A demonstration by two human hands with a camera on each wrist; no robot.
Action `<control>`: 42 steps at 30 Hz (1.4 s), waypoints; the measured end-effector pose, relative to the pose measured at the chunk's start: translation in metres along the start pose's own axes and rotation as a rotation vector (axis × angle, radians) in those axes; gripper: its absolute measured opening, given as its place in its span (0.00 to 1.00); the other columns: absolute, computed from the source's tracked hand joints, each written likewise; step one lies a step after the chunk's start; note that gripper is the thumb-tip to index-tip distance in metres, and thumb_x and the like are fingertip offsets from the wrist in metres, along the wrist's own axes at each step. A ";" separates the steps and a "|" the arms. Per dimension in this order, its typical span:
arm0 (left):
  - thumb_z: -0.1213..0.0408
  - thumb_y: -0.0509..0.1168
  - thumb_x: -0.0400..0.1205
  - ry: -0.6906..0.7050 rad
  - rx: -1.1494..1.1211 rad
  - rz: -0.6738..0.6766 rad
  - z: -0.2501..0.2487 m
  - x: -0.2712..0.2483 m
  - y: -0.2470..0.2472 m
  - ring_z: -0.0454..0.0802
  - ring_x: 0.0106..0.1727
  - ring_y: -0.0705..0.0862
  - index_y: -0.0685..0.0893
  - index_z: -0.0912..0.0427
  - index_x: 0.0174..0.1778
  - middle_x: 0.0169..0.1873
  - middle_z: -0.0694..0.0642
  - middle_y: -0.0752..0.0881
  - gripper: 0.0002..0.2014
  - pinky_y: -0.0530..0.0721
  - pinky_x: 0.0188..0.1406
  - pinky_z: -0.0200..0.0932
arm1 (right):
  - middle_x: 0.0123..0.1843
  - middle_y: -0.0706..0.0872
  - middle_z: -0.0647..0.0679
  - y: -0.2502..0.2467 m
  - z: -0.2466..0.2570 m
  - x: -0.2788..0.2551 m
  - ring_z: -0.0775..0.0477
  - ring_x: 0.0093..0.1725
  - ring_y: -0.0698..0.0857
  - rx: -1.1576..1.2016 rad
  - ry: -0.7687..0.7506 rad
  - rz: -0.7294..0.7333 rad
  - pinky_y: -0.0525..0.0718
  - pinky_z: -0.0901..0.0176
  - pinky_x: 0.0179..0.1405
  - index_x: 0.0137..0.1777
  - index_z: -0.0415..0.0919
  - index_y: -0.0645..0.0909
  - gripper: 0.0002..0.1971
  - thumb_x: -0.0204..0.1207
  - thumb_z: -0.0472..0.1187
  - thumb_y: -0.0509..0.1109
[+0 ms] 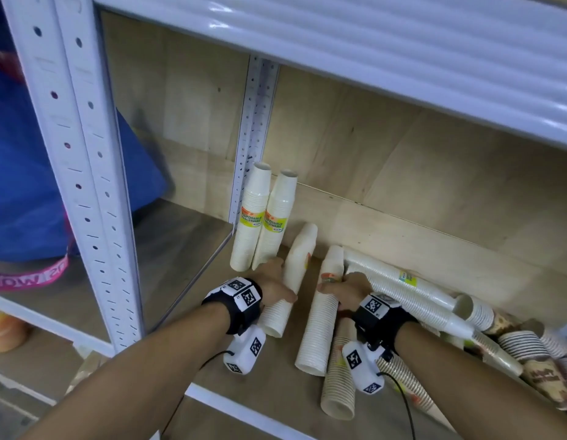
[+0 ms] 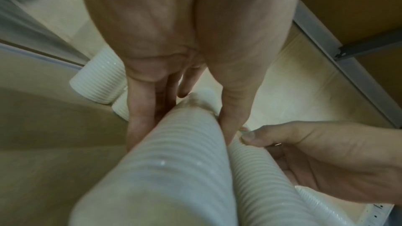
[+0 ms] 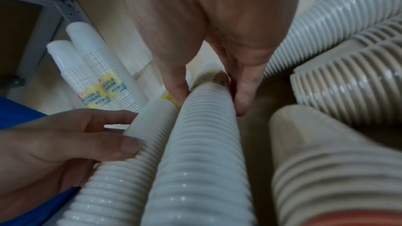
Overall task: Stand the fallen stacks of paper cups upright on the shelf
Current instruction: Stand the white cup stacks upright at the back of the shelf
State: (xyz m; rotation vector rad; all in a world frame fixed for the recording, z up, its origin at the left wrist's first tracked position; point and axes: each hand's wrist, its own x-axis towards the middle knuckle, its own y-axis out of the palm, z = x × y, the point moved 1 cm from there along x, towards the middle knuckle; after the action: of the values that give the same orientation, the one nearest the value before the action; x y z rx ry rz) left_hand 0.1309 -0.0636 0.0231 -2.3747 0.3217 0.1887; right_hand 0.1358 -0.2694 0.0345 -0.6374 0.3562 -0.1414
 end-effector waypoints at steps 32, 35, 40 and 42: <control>0.67 0.78 0.67 0.164 -0.133 -0.223 -0.037 -0.033 0.029 0.52 0.67 0.80 0.61 0.44 0.77 0.65 0.49 0.82 0.46 0.79 0.68 0.60 | 0.60 0.78 0.43 -0.038 0.035 -0.057 0.42 0.58 0.81 0.023 -0.433 -0.063 0.83 0.49 0.52 0.63 0.40 0.68 0.33 0.60 0.36 0.81; 0.65 0.79 0.69 0.160 -0.143 -0.230 -0.036 -0.033 0.025 0.52 0.65 0.81 0.64 0.47 0.75 0.63 0.48 0.82 0.42 0.80 0.67 0.59 | 0.61 0.79 0.44 -0.040 0.035 -0.057 0.42 0.59 0.82 0.029 -0.450 -0.040 0.84 0.46 0.55 0.65 0.41 0.68 0.34 0.61 0.38 0.81; 0.66 0.79 0.71 0.204 -0.154 -0.223 -0.062 -0.041 -0.003 0.51 0.63 0.82 0.68 0.50 0.71 0.59 0.48 0.83 0.36 0.81 0.65 0.55 | 0.60 0.82 0.48 -0.055 0.048 -0.060 0.45 0.58 0.83 0.013 -0.506 -0.010 0.85 0.45 0.57 0.66 0.45 0.70 0.36 0.59 0.42 0.83; 0.61 0.80 0.69 0.214 -0.142 -0.218 -0.077 -0.044 -0.021 0.50 0.60 0.83 0.69 0.50 0.69 0.58 0.48 0.83 0.36 0.83 0.62 0.56 | 0.60 0.82 0.49 -0.064 0.058 -0.062 0.46 0.57 0.84 0.008 -0.519 -0.004 0.86 0.44 0.58 0.67 0.46 0.70 0.37 0.59 0.43 0.83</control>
State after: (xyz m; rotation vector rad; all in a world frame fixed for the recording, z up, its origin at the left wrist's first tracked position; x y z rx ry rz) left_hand 0.0988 -0.0934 0.1029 -2.5542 0.1512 -0.1502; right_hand 0.0985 -0.2732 0.1340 -0.6426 -0.1463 0.0217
